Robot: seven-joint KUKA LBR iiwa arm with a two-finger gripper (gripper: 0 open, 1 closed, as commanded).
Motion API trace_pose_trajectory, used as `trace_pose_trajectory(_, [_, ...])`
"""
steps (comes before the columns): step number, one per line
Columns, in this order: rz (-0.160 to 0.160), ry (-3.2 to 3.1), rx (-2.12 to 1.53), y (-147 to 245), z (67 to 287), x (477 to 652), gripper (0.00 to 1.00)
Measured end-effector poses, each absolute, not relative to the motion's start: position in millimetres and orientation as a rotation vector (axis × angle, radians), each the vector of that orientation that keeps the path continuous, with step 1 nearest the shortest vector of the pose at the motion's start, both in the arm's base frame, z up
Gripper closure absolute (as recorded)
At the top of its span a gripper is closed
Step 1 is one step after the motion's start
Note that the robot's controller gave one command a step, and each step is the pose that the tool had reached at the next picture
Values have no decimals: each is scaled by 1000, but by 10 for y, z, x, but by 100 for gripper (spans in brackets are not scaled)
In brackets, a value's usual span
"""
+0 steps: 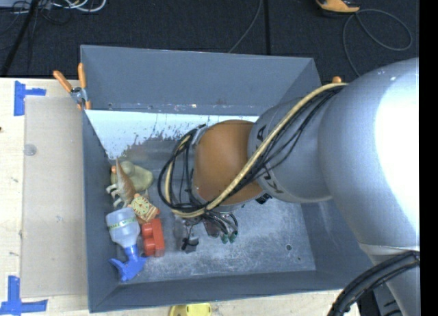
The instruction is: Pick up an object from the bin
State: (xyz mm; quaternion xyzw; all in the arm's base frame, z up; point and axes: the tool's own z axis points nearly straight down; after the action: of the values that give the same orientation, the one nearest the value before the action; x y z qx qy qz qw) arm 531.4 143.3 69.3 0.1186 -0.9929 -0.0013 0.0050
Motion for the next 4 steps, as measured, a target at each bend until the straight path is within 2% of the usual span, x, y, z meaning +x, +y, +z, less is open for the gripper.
trace_pose_trajectory(1, [-4,-3110,371,1433,693,5314,100])
trace_pose_trajectory(2, [-1,-3126,82,1450,689,5173,0])
trace_pose_trajectory(3, [-1,-3127,80,1448,689,5174,0])
trace_pose_trajectory(4, [2,-3126,121,1894,691,5166,0])
